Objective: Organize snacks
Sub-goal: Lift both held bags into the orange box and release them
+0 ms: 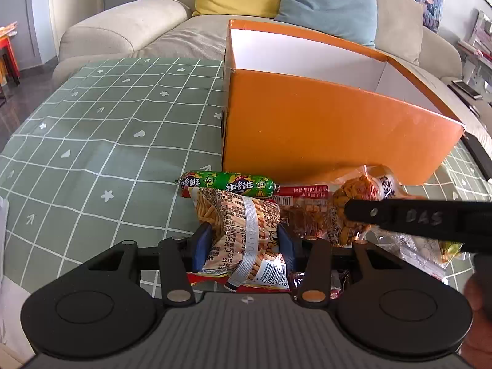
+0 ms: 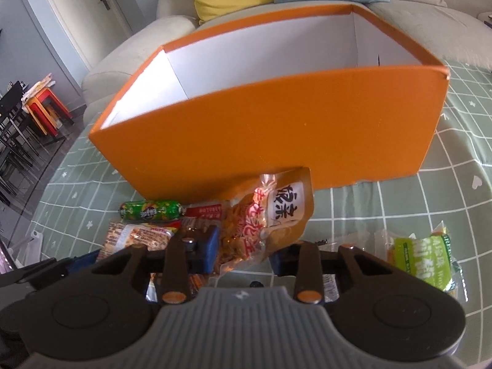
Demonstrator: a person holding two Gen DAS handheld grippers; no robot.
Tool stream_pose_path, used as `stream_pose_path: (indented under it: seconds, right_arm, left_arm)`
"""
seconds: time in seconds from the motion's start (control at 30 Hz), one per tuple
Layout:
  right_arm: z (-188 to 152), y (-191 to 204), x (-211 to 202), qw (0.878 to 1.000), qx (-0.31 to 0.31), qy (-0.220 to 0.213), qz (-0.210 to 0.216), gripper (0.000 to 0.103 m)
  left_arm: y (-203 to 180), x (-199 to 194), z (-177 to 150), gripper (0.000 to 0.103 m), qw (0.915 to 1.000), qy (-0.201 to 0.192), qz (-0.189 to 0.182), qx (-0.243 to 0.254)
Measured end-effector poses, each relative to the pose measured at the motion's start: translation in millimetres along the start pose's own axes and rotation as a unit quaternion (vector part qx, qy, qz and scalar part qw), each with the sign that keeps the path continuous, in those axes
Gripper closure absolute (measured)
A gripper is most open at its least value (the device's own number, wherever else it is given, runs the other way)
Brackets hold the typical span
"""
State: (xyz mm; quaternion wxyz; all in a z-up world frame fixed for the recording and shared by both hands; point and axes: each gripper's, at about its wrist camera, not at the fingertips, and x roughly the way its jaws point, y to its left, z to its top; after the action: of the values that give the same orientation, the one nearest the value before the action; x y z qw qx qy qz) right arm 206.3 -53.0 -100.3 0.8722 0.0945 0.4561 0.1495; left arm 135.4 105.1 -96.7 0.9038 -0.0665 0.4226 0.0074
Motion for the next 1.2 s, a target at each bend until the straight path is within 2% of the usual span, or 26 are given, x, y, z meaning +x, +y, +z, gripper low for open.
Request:
stream_pose_path:
  seconds: [0.07, 0.3, 0.5, 0.73, 0.93, 1.2]
  right_arm:
    - [0, -1, 5, 1.000, 0.007, 0.009, 0.001, 0.068]
    - [0, 4, 6, 1.000, -0.003, 0.008, -0.007, 0.072]
    - [0, 6, -5, 1.000, -0.009, -0.006, -0.011, 0.075]
    - [0, 8, -30, 0.999, -0.027, -0.037, -0.012, 0.078]
    - [-5, 5, -67, 0.994, -0.057, -0.089, -0.010, 0.080]
    - [-12, -12, -110, 0.992, -0.048, -0.118, 0.012, 0.080]
  left_arm:
    - [1, 0, 0, 0.050, 1.0000, 0.000, -0.003, -0.004]
    - [3, 2, 1, 0.047, 0.9999, 0.008, -0.003, -0.013]
    - [3, -1, 0, 0.053, 0.9999, 0.003, 0.005, -0.012]
    - [-9, -19, -2, 0.058, 0.9995, -0.026, 0.015, 0.006]
    - [-15, -41, -3, 0.058, 0.9989, -0.044, 0.016, 0.009]
    - [-28, -73, -1, 0.059, 0.9980, -0.061, 0.007, 0.012]
